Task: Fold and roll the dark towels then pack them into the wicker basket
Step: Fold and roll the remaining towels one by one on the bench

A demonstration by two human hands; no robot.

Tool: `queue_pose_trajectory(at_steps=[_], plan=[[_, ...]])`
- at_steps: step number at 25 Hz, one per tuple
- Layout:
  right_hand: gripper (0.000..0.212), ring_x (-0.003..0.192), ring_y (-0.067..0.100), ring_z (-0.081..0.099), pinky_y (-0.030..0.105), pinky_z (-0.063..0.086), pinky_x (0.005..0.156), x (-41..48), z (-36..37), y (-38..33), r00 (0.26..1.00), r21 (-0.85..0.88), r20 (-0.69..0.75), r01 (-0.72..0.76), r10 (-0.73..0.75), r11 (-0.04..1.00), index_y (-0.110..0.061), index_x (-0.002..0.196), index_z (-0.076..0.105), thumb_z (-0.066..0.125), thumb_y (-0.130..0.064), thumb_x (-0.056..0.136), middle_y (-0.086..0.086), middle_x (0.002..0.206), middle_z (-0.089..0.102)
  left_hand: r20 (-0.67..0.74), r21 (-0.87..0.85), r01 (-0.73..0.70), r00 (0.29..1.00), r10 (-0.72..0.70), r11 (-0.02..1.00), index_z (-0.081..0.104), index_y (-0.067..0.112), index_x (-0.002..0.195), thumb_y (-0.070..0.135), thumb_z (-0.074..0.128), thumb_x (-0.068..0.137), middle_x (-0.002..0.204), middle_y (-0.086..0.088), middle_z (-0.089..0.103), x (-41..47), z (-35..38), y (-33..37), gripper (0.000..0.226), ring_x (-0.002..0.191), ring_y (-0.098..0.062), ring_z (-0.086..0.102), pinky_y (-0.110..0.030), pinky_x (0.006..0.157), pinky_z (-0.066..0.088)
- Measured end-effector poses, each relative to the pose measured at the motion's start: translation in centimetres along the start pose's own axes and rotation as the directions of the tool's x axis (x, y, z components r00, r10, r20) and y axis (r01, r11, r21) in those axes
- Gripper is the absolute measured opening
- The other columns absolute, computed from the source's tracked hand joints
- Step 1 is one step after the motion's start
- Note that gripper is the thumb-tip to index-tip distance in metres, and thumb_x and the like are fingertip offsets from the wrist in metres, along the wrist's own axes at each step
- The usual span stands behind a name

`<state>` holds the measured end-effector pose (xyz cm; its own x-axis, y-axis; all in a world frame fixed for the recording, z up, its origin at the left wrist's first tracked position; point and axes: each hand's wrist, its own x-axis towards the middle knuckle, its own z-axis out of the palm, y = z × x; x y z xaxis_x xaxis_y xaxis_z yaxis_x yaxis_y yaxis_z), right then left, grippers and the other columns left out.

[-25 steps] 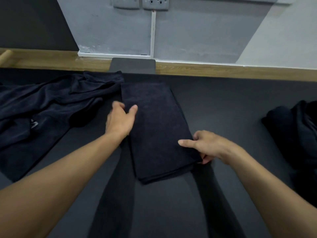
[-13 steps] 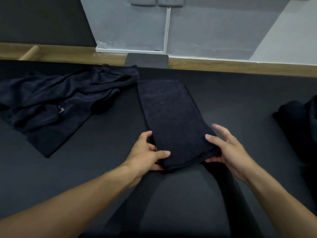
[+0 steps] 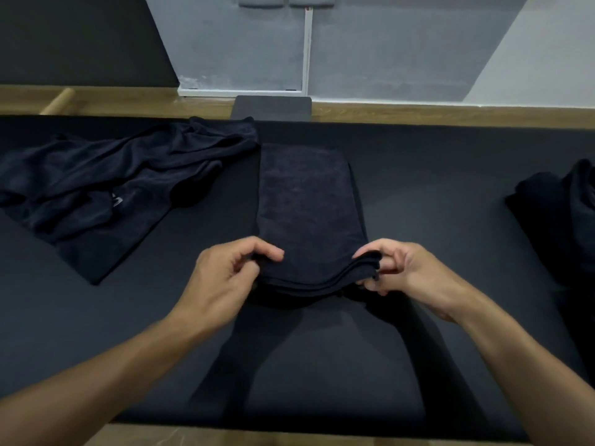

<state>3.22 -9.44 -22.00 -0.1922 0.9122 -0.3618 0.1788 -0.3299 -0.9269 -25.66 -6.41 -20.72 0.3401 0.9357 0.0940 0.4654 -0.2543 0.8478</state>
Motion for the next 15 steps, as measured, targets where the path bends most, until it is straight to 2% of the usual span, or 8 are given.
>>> queue_pose_trajectory(at_steps=[3, 5, 7, 8, 10, 12, 13, 15], plan=[[0.018, 0.069, 0.009, 0.068, 0.023, 0.04, 0.056, 0.6, 1.1, -0.2, 0.992, -0.1, -0.124, -0.009, -0.004, 0.995, -0.016, 0.096, 0.069, 0.075, -0.006, 0.081, 0.006, 0.08, 0.076, 0.183, 0.356, -0.316, 0.947, 0.266, 0.88, 0.07, 0.015, 0.116, -0.002, 0.055, 0.075, 0.124, 0.004, 0.067, -0.6, -0.4, -1.3, 0.047, 0.117, -0.001, 0.057, -0.01, 0.104, 0.038], [0.014, 0.068, 0.013, 0.07, 0.024, 0.036, 0.052, 0.8, 1.5, -0.4, 0.98, -0.099, -0.2, -0.025, 0.004, 0.995, -0.012, 0.093, 0.07, 0.075, -0.02, 0.083, 0.006, 0.074, 0.075, 0.172, 0.403, -0.336, 0.941, 0.29, 0.851, 0.071, 0.012, 0.113, 0.004, 0.07, 0.078, 0.115, 0.004, 0.07, -0.6, -0.2, -2.3, 0.035, 0.108, -0.001, 0.06, -0.009, 0.099, 0.041], [0.03, 0.059, 0.016, 0.063, 0.026, 0.035, 0.052, 1.0, 1.6, -0.4, 0.968, -0.13, -0.252, -0.057, 0.023, 0.99, -0.002, 0.085, 0.066, 0.074, -0.031, 0.084, 0.004, 0.065, 0.07, 0.086, 0.259, -0.16, 0.986, 0.143, 0.952, 0.075, 0.015, 0.098, 0.01, 0.076, 0.083, 0.094, 0.006, 0.075, -0.1, 0.0, -1.9, 0.016, 0.088, -0.002, 0.068, -0.018, 0.086, 0.052], [0.041, 0.056, 0.017, 0.054, 0.028, 0.034, 0.053, 1.3, 1.5, -0.2, 0.96, -0.168, -0.28, -0.075, 0.026, 0.983, 0.001, 0.078, 0.061, 0.074, -0.038, 0.084, 0.003, 0.06, 0.062, 0.075, 0.135, 0.015, 0.997, -0.025, 0.991, 0.075, 0.017, 0.092, 0.014, 0.075, 0.086, 0.083, 0.004, 0.076, 0.3, 0.1, -1.5, 0.007, 0.078, -0.004, 0.07, -0.021, 0.08, 0.053], [0.056, 0.054, 0.016, 0.038, 0.03, 0.029, 0.054, 1.8, 1.3, 0.2, 0.94, -0.3, -0.341, -0.134, 0.025, 0.944, -0.003, 0.065, 0.045, 0.074, -0.047, 0.082, 0.002, 0.057, 0.042, 0.103, 0.006, 0.291, 0.951, -0.29, 0.957, 0.073, 0.02, 0.085, 0.022, 0.071, 0.089, 0.066, -0.004, 0.072, 1.3, 0.5, -1.4, 0.005, 0.063, -0.009, 0.069, -0.028, 0.077, 0.053], [0.053, 0.054, 0.015, 0.038, 0.032, 0.029, 0.053, 2.3, 1.7, 0.5, 0.923, -0.479, -0.384, -0.211, 0.013, 0.852, -0.01, 0.062, 0.041, 0.071, -0.049, 0.083, -0.002, 0.057, 0.04, 0.091, -0.006, 0.428, 0.9, -0.425, 0.904, 0.072, 0.02, 0.084, 0.026, 0.07, 0.09, 0.057, -0.009, 0.067, 2.1, 1.0, -2.1, 0.009, 0.054, -0.013, 0.064, -0.037, 0.079, 0.055], [0.048, 0.057, 0.016, 0.044, 0.032, 0.033, 0.054, 2.4, 2.0, 0.6, 0.91, -0.577, -0.412, -0.227, -0.039, 0.785, -0.013, 0.066, 0.045, 0.07, -0.049, 0.083, -0.004, 0.062, 0.046, 0.082, -0.014, 0.472, 0.879, -0.47, 0.881, 0.072, 0.019, 0.084, 0.027, 0.072, 0.089, 0.054, -0.011, 0.065, 2.5, 1.3, -2.5, 0.01, 0.051, -0.014, 0.062, -0.041, 0.08, 0.058], [0.024, 0.072, 0.019, 0.052, 0.034, 0.038, 0.063, 2.5, 2.9, 0.9, 0.826, -0.832, -0.378, -0.104, -0.419, 0.546, -0.017, 0.084, 0.057, 0.074, -0.034, 0.084, -0.003, 0.081, 0.054, 0.059, -0.059, 0.547, 0.837, -0.545, 0.835, 0.072, 0.016, 0.084, 0.026, 0.076, 0.086, 0.054, -0.011, 0.062, 3.5, 1.7, -2.9, 0.011, 0.044, -0.017, 0.057, -0.046, 0.077, 0.061]])
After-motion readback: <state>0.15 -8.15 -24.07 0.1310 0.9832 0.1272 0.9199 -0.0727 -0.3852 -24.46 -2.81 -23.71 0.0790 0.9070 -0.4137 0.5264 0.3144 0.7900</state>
